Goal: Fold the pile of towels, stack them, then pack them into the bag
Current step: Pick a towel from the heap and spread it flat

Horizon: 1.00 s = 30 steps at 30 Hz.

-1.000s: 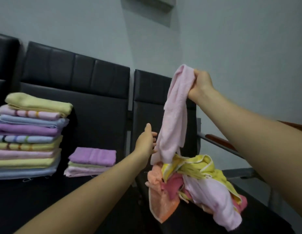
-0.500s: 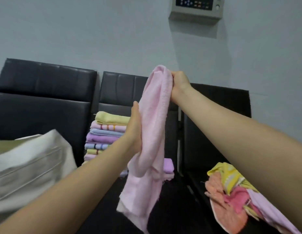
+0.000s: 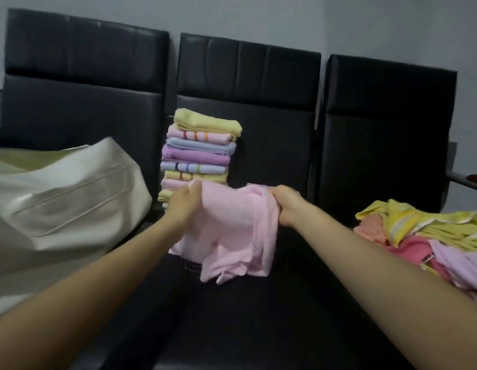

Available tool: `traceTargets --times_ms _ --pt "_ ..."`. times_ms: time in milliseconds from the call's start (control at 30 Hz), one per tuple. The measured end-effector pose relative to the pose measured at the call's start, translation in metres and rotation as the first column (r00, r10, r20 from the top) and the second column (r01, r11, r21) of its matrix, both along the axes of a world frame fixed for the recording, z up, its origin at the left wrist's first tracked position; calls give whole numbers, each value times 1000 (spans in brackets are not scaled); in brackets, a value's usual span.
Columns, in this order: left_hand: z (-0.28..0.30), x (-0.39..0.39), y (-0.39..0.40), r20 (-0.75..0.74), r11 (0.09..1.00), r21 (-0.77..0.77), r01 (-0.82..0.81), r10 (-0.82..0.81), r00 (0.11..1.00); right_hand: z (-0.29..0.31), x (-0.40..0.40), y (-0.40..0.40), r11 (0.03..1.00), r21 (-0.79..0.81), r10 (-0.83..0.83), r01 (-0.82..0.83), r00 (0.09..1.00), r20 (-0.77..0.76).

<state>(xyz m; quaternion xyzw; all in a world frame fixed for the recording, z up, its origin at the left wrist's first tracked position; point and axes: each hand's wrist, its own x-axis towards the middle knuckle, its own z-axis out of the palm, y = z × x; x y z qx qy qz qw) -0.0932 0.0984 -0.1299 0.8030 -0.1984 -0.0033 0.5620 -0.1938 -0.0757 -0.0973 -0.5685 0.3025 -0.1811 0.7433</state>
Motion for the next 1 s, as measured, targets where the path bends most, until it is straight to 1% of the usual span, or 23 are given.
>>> traceTargets --times_ms 33,67,100,167,233,300,333,367,400,433,467,533,600,667,700,733,800,833,867,900,933,967,1000 --pt "-17 -4 3 6 1000 24 19 -19 1000 -21 1 3 999 34 7 -5 999 -49" --pt "-34 -6 8 -12 998 58 30 -29 1000 -38 0 8 1000 17 0 2 994 -110" --pt "-51 -2 12 11 994 102 31 -32 999 -53 -2 13 999 -49 -3 -7 982 -190" --pt "-78 8 21 92 981 193 26 -44 995 -74 -6 18 959 -265 -6 -100 928 -371" --pt "-91 13 30 151 966 258 8 -48 987 -82 -9 22 869 -422 58 -258 901 -430" --pt "-90 8 40 212 966 254 37 -93 973 -82 -9 28 786 -466 161 -406 862 -480" --pt "-89 5 44 211 969 245 44 -98 973 -83 -8 30 735 -493 169 -466 829 -533" --pt "-88 4 47 206 971 236 38 -88 975 -84 -8 32 677 -536 131 -504 800 -586" --pt "-89 5 50 203 974 225 28 -75 976 -85 -9 32 638 -579 76 -508 789 -609" --pt "-88 4 52 208 976 215 21 -67 976 -87 -12 31 628 -611 40 -483 803 -594" --pt "-87 3 53 211 977 213 8 -54 976 -87 -16 31 638 -628 23 -445 826 -563" --pt "-84 2 54 225 978 205 -27 -20 974 -87 -26 23 683 -639 11 -353 880 -475" --pt "-78 0 55 250 981 184 -54 7 968 -79 -34 13 756 -613 15 -230 942 -336" --pt "-71 -2 56 303 984 159 -85 33 953 -71 -36 5 815 -575 -19 -73 988 -152" --pt "-68 -1 56 327 986 139 -90 40 944 -68 -36 0 819 -574 -55 -8 994 -92" --pt "-65 -2 56 341 991 106 -87 46 939 -67 -37 -4 805 -592 -90 34 994 -65" --pt "-60 -4 56 315 998 3 -57 54 948 -64 -40 -11 735 -677 -129 33 987 -93" --pt "-58 -6 57 275 997 -70 -27 45 960 -62 -42 -14 722 -692 -128 22 986 -102" --pt "-54 -7 57 222 988 -157 11 24 975 -62 -45 -16 748 -663 -121 34 989 -86" --pt "-50 -8 57 160 968 -248 33 8 987 -64 -48 -18 816 -576 -96 48 994 -53" --pt "-46 -8 56 83 943 -332 28 0 997 -69 -52 -19 903 -424 -72 66 997 1" --pt "-42 -7 54 -6 916 -402 0 -3 1000 -79 -56 -21 968 -239 -61 73 996 57" --pt "-39 -7 52 -101 888 -458 -36 -12 995 -93 -57 -22 991 -113 -67 76 994 81"
